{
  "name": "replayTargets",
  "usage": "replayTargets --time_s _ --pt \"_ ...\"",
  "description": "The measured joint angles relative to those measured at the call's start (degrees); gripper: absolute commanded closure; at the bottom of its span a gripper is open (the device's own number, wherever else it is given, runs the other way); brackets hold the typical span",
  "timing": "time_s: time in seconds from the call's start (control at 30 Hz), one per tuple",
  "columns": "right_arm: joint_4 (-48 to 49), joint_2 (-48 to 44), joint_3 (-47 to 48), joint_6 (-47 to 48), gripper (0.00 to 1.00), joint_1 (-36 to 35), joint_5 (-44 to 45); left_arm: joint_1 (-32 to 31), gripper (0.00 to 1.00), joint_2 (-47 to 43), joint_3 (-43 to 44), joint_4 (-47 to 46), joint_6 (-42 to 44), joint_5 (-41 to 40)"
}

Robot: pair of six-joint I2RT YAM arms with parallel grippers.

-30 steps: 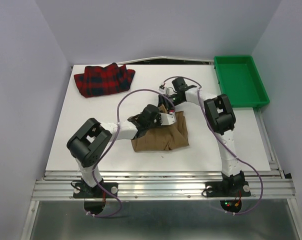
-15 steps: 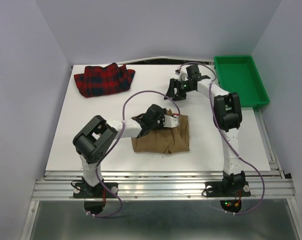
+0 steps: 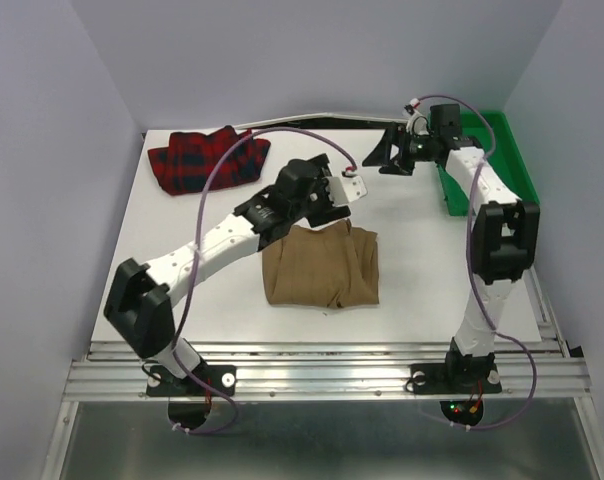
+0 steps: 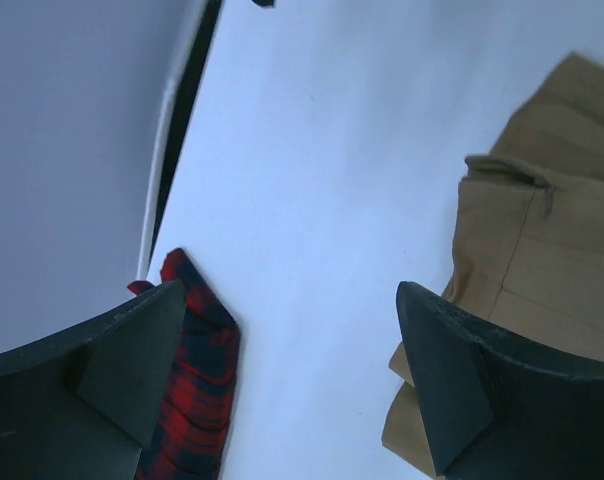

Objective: Fold and stack the skirts
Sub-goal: Fold the skirt

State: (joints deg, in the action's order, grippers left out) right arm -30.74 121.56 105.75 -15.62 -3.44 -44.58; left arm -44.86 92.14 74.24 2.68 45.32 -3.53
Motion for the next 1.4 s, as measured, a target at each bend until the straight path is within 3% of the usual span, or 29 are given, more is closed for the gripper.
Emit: replayTargets --time_s 0.17,0.27,0.43,0.5,0.63,0.9,1.03,1.2,1.27,1.3,1.4 --pt "7.1 -16.4 -13.1 -5.7 0.24 -2.2 -7.0 0.9 0.01 -12.4 -2.1 1.8 -9.3 5.0" --pt "9.0 -21.7 -20.2 -6.7 0.29 -5.0 -9.9 1.9 0.11 -19.8 -7.4 2.7 -17.3 11.0" --pt "9.1 -22.0 -30.0 -5.9 0.37 -14.0 -11.0 3.1 0.28 -26.1 -21.9 -0.4 -30.6 22.9" --pt "8.7 -20.9 -33.8 -5.6 0.38 -17.4 -11.3 3.7 0.4 -25.7 -26.3 -1.3 -35.6 25.9" --pt "7.4 -18.1 -39.2 -3.6 0.43 -18.6 -10.4 7.5 0.43 -22.3 -33.5 -4.7 -47.4 32.1" --pt "5.6 -8.9 -37.9 0.4 0.46 -17.3 -4.1 18.5 0.44 -8.9 -37.2 -14.5 -63.3 36.0" --pt "2.8 -4.0 -30.7 0.7 0.46 -17.3 -3.9 21.9 0.45 1.7 -30.6 -15.1 -65.6 36.1" --pt "2.8 2.3 -18.4 2.2 0.46 -17.3 -0.4 24.8 0.42 7.7 -21.8 -15.1 -64.8 32.4" --pt "2.9 3.7 -15.0 2.9 0.44 -17.3 1.3 25.5 0.37 9.3 -18.3 -14.3 -64.1 31.4" --pt "2.9 4.7 -12.5 3.4 0.42 -17.2 2.7 25.7 0.3 9.7 -16.9 -14.0 -63.7 31.1" --pt "2.9 5.5 -9.0 3.3 0.21 -17.2 4.9 25.9 0.22 8.3 -15.1 -13.3 -62.3 30.2"
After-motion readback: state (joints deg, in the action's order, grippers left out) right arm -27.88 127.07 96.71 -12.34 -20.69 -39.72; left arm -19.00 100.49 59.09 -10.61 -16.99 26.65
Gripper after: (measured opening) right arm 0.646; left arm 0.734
